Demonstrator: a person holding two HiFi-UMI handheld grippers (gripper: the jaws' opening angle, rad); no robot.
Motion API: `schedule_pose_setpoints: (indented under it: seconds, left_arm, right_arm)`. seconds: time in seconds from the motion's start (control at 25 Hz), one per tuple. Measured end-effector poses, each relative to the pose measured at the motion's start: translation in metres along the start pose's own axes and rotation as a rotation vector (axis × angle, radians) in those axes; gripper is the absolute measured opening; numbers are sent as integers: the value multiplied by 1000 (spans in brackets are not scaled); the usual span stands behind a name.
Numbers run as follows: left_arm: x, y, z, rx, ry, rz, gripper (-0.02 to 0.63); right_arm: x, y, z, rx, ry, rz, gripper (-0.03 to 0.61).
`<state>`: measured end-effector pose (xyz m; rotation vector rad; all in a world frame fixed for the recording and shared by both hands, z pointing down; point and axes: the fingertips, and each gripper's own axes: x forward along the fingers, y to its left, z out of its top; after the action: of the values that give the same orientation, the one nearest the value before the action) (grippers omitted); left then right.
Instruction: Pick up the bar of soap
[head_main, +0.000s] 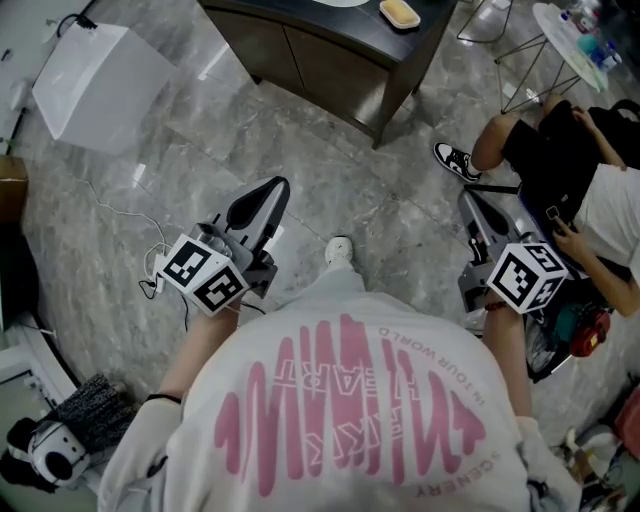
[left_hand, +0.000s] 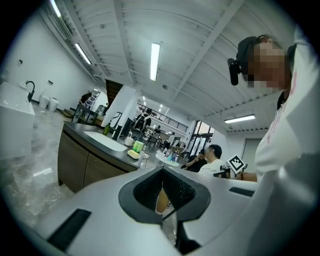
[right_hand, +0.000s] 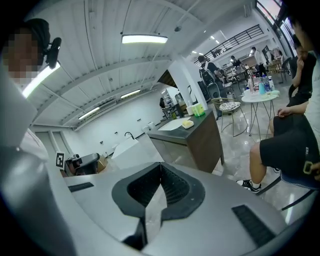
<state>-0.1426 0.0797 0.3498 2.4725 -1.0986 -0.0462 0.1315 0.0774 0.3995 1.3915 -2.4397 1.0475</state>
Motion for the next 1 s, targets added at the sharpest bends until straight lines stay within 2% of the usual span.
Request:
schedule_pose_setpoints:
  seconds: [0.36, 0.64, 0.88, 1.0]
  left_arm:
    - [31, 55, 24, 2, 18, -15, 9]
    - [51, 87, 22, -27, 58, -58, 9]
    - [80, 97, 31, 79, 100, -85, 8]
    - [90, 104, 36, 90, 106, -80, 9]
  right_arm:
    - [53, 2, 27, 9, 5, -13, 12]
    - [92, 0, 36, 12, 20, -17, 12]
    - [109, -8, 56, 16, 10, -37, 12]
    - [115, -14, 61, 12, 8, -40, 12]
